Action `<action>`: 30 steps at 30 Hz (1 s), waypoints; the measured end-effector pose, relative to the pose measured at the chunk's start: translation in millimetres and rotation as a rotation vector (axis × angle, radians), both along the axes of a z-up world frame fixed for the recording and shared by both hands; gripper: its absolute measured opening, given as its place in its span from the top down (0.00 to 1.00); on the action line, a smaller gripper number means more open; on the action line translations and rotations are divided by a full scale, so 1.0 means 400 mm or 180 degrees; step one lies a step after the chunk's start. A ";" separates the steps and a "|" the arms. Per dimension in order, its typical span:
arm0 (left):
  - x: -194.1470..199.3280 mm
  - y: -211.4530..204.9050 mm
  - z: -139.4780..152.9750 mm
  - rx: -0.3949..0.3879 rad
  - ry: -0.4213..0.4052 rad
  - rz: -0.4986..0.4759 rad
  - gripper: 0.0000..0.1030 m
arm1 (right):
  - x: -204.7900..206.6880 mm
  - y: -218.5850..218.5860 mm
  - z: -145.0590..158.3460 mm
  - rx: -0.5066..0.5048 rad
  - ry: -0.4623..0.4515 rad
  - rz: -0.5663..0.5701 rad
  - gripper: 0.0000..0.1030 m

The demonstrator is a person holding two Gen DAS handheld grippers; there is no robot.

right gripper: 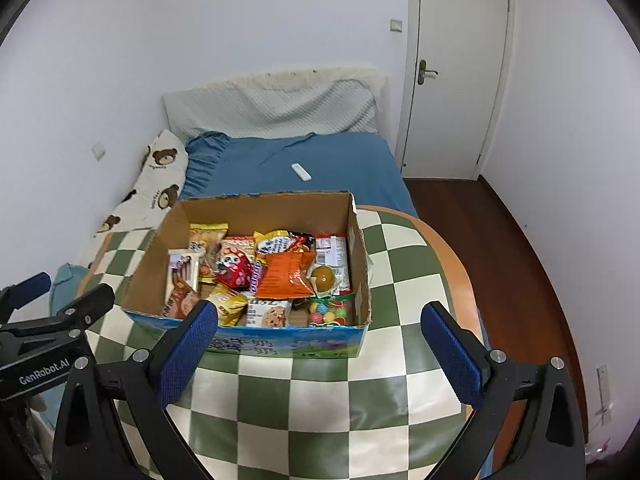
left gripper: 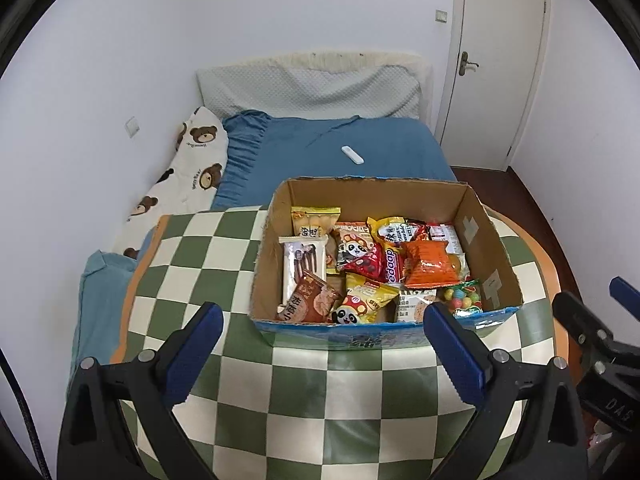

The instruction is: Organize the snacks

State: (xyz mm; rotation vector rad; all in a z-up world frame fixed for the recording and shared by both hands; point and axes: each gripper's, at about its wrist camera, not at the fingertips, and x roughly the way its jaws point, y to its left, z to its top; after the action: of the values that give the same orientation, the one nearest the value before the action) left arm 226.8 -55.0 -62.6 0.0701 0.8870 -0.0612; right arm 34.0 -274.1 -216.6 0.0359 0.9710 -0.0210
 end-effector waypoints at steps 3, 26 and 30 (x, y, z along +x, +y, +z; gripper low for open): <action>0.015 -0.003 -0.016 0.0000 0.0023 0.0017 0.00 | 0.006 -0.001 -0.015 -0.0039 0.0027 -0.0021 0.00; 0.014 -0.005 -0.038 -0.0008 0.0106 -0.0039 0.00 | 0.006 0.003 -0.030 -0.0048 0.0071 -0.0003 0.00; 0.006 -0.002 -0.038 -0.0015 0.0106 -0.0033 0.00 | 0.002 0.004 -0.029 -0.0039 0.0064 0.0001 0.00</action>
State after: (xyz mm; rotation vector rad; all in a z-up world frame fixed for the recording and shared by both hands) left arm 229.1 -55.7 -77.8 0.0695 0.9197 -0.0742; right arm 34.6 -272.5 -228.1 0.0242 0.9911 -0.0271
